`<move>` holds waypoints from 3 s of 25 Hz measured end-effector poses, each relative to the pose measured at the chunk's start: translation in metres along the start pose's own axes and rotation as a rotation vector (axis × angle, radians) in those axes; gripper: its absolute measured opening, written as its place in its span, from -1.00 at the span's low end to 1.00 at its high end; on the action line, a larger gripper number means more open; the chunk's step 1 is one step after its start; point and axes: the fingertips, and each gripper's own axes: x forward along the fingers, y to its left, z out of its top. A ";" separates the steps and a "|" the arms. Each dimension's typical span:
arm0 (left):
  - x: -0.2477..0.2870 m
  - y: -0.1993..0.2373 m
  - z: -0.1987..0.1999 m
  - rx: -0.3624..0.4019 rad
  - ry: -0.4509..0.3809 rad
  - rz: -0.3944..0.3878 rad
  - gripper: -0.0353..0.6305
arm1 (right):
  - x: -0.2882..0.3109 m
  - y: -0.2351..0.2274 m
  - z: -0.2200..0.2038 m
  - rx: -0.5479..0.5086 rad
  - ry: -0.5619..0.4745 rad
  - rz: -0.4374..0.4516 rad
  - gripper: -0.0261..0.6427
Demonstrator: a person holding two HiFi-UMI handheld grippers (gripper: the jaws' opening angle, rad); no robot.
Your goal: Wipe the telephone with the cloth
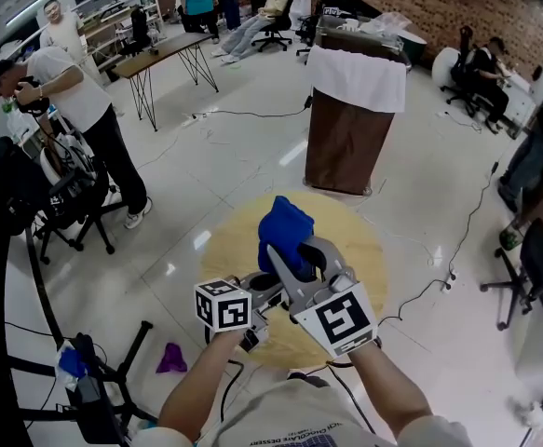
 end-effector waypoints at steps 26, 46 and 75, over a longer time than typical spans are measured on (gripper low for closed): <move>0.000 -0.003 -0.005 0.057 0.019 -0.003 -0.71 | 0.030 0.004 -0.027 -0.011 0.058 0.002 -0.73; -0.008 -0.003 -0.020 0.043 0.041 -0.022 -0.71 | 0.042 -0.029 0.005 -0.057 0.008 -0.062 -0.73; -0.020 -0.004 -0.017 0.010 -0.001 -0.050 -0.71 | 0.012 -0.075 -0.022 -0.038 0.058 -0.189 -0.74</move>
